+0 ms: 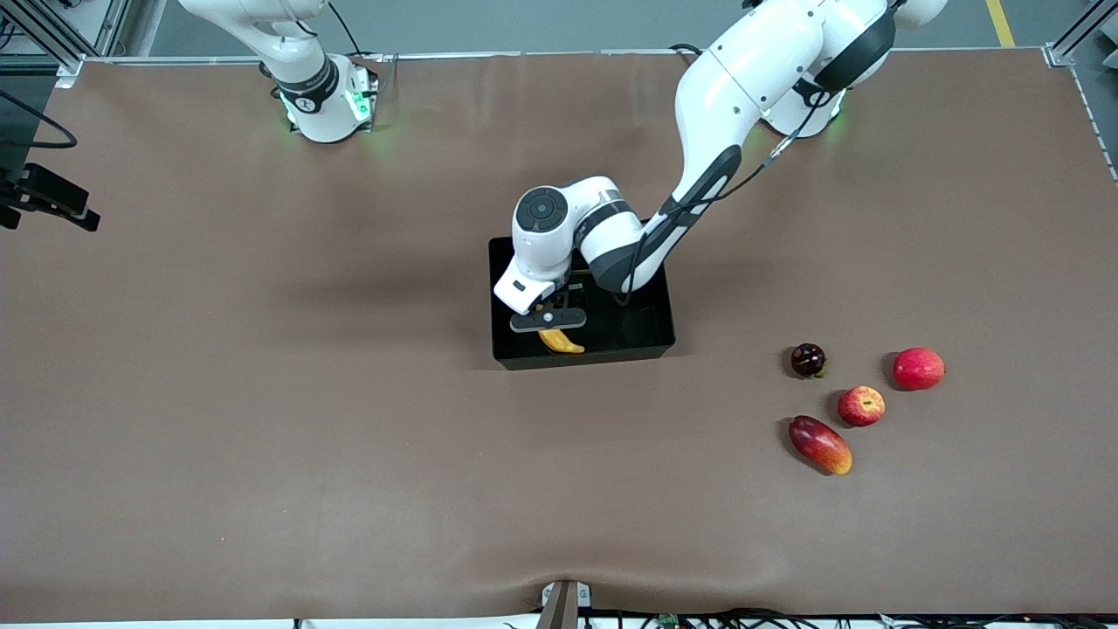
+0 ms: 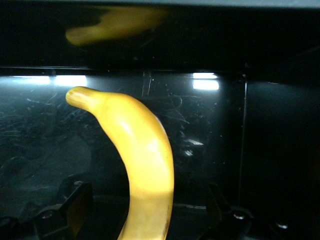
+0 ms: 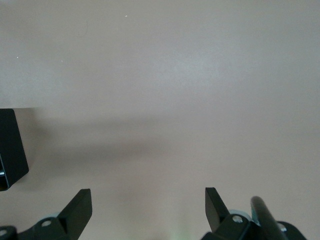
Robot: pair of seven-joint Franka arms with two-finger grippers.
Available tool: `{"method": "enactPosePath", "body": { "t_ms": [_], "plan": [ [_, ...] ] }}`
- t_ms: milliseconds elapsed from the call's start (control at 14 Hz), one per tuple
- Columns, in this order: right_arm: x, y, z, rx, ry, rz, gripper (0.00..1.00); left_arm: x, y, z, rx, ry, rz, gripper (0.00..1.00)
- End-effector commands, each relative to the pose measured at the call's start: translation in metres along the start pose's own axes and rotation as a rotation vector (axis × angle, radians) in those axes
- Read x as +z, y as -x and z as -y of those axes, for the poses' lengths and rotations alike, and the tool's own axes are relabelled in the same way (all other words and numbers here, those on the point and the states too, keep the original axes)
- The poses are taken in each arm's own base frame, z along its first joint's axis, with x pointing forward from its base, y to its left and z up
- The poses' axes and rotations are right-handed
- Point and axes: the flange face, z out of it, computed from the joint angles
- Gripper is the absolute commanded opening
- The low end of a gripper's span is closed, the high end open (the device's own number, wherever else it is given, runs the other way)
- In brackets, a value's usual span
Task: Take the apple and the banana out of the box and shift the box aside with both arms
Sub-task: 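Lift the yellow banana out of the tray with the left gripper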
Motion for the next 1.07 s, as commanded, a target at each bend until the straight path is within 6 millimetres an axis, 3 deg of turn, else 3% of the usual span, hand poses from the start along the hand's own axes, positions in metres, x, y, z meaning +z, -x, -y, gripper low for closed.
{"method": "enactPosePath", "body": {
  "t_ms": [0,143,214,286,571,857,1000],
  "plan": [
    [-0.002,0.0,-0.003,0.007,0.015,0.005,1.0,0.012,0.002,-0.004,0.007,0.01,-0.012,0.75],
    [-0.002,0.0,-0.002,0.005,0.015,0.006,1.0,0.017,0.004,-0.004,0.009,0.006,-0.008,0.27],
    [-0.002,0.0,-0.003,0.007,0.015,0.005,1.0,0.014,0.002,-0.004,0.007,0.009,-0.012,0.09],
    [-0.002,0.0,-0.003,0.007,0.015,0.006,1.0,0.008,0.001,-0.005,0.008,0.013,-0.019,0.0],
    [0.001,-0.002,-0.002,0.003,0.015,0.011,1.0,-0.026,-0.012,0.0,0.017,-0.016,-0.042,0.0],
    [0.002,-0.001,0.0,-0.001,0.015,0.021,1.0,-0.097,-0.025,0.006,0.027,-0.061,-0.074,0.0],
    [0.003,0.0,0.006,-0.012,0.013,0.032,1.0,-0.132,-0.052,0.028,0.012,-0.07,-0.094,0.0]
  ]
}}
